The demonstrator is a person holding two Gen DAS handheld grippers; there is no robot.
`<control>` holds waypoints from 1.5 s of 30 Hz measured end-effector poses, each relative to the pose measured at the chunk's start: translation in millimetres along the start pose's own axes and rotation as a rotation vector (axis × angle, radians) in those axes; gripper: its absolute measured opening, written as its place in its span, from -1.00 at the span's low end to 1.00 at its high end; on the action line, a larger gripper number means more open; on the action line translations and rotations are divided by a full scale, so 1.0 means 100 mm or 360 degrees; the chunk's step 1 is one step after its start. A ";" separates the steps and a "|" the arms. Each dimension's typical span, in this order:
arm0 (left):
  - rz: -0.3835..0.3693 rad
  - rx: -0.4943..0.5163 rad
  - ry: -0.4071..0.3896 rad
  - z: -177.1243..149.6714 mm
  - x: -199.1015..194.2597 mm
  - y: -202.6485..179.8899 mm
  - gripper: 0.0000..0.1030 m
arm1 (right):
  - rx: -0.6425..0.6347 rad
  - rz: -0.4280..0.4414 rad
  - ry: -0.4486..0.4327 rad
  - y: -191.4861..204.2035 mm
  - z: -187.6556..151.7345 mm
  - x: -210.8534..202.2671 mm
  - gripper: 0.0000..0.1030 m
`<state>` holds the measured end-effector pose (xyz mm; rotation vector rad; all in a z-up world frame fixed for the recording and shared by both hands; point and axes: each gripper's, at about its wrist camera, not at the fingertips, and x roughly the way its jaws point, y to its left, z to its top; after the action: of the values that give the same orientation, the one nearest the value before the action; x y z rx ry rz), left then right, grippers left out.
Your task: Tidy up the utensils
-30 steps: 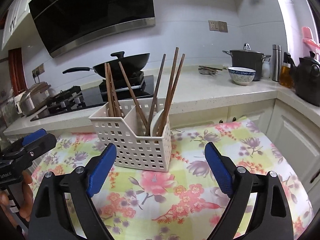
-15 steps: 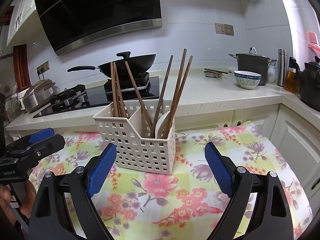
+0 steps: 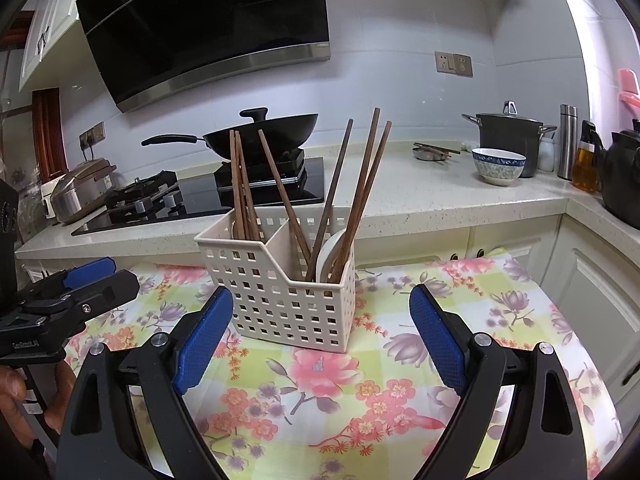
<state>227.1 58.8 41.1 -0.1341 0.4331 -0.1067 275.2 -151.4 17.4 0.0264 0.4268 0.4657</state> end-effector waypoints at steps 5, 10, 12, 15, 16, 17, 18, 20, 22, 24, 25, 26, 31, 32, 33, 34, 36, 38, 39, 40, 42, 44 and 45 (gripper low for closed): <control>-0.0005 -0.0008 0.0004 0.01 0.01 0.01 0.90 | -0.0004 0.0011 0.0001 0.00 0.00 -0.01 0.64; -0.0005 -0.0007 0.0005 0.01 0.00 0.01 0.90 | 0.0005 0.0012 0.0001 -0.01 0.00 -0.02 0.64; -0.0005 -0.0007 0.0005 0.01 0.01 0.01 0.90 | 0.0010 0.0012 0.0001 -0.02 0.00 -0.01 0.64; -0.0004 -0.0006 0.0006 0.00 0.01 0.00 0.90 | 0.0011 0.0010 -0.0001 -0.02 0.00 -0.02 0.64; -0.0004 -0.0008 0.0005 0.01 0.01 0.01 0.90 | 0.0011 0.0010 -0.0002 -0.02 0.00 -0.02 0.64; -0.0005 -0.0009 0.0004 0.00 0.00 0.00 0.90 | 0.0011 0.0010 -0.0002 -0.03 0.00 -0.02 0.64; -0.0005 -0.0007 0.0005 0.01 0.01 0.00 0.90 | 0.0012 0.0011 -0.0002 -0.03 0.00 -0.03 0.64; -0.0004 -0.0005 0.0005 0.01 0.01 0.01 0.90 | 0.0010 0.0011 -0.0001 -0.03 -0.01 -0.03 0.64; -0.0006 -0.0007 0.0004 0.01 0.00 0.00 0.90 | 0.0013 0.0011 -0.0001 -0.03 0.00 -0.03 0.64; -0.0003 -0.0004 0.0005 0.00 0.01 0.00 0.90 | 0.0010 0.0012 -0.0001 -0.03 0.00 -0.03 0.64; -0.0002 -0.0005 0.0005 0.01 0.00 0.00 0.90 | 0.0012 0.0011 -0.0001 -0.03 0.00 -0.03 0.64; -0.0002 -0.0007 0.0004 0.01 0.00 0.00 0.90 | 0.0014 0.0013 -0.0001 -0.03 0.00 -0.03 0.64; -0.0001 -0.0004 0.0006 0.00 0.00 0.00 0.90 | 0.0011 0.0015 0.0000 -0.03 -0.01 -0.03 0.64; 0.0000 -0.0004 0.0007 0.00 0.00 0.00 0.90 | 0.0009 0.0013 -0.0001 -0.03 -0.01 -0.03 0.64; -0.0001 -0.0003 0.0007 0.00 0.00 0.01 0.90 | 0.0009 0.0014 -0.0001 -0.03 -0.01 -0.03 0.64; -0.0002 -0.0002 0.0008 0.00 0.00 0.00 0.90 | 0.0010 0.0015 0.0000 -0.03 -0.01 -0.03 0.64; -0.0002 -0.0002 0.0007 0.00 0.00 0.00 0.90 | 0.0011 0.0014 0.0000 -0.03 -0.01 -0.03 0.64; -0.0003 -0.0001 0.0004 0.00 0.00 0.00 0.90 | 0.0011 0.0014 -0.0004 -0.03 -0.01 -0.04 0.64; -0.0004 0.0001 0.0004 0.01 0.00 0.00 0.90 | 0.0011 0.0015 -0.0004 -0.03 -0.01 -0.04 0.64; -0.0005 0.0003 0.0003 0.01 -0.01 0.00 0.90 | 0.0012 0.0015 -0.0004 -0.03 -0.01 -0.04 0.64; -0.0005 -0.0001 0.0003 0.01 -0.01 0.00 0.90 | 0.0012 0.0015 -0.0006 -0.03 -0.02 -0.04 0.64; -0.0005 0.0000 0.0006 0.01 -0.01 -0.01 0.90 | 0.0011 0.0016 -0.0001 -0.03 -0.02 -0.04 0.64; -0.0004 0.0001 0.0006 0.01 -0.01 -0.01 0.90 | 0.0010 0.0016 -0.0002 -0.03 -0.02 -0.04 0.64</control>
<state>226.5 57.6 42.3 -0.1340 0.4368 -0.1098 272.2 -155.9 17.0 0.0347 0.4271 0.4741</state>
